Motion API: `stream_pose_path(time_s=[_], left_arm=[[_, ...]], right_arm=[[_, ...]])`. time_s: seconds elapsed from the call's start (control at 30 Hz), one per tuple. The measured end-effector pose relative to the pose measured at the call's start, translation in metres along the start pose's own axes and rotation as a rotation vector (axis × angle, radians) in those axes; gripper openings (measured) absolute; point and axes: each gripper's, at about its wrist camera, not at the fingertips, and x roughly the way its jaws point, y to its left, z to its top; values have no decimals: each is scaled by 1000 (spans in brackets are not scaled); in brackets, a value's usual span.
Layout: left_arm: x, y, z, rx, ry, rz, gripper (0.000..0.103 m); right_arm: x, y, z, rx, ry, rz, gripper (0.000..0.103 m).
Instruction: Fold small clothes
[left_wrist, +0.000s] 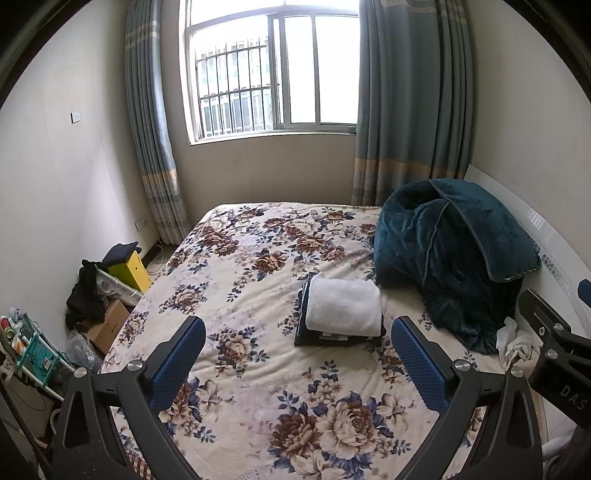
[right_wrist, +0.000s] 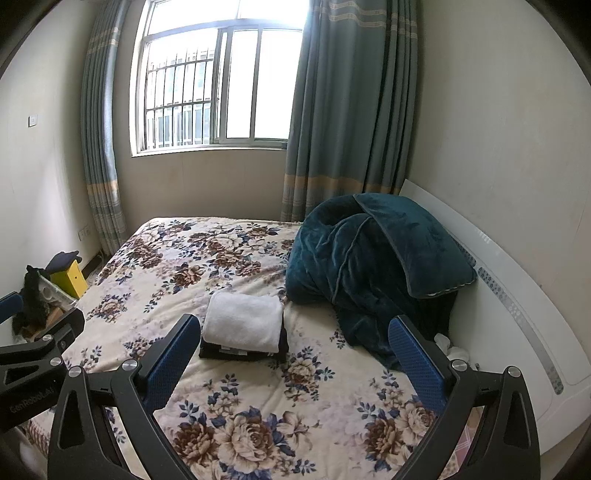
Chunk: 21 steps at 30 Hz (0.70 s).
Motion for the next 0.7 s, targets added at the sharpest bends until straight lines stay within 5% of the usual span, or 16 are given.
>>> stream_pose_path(time_s=[0.7], left_arm=[[-4, -1, 3, -1, 0, 11, 103]], right_arm=[[-2, 2, -4, -1, -4, -6, 103]])
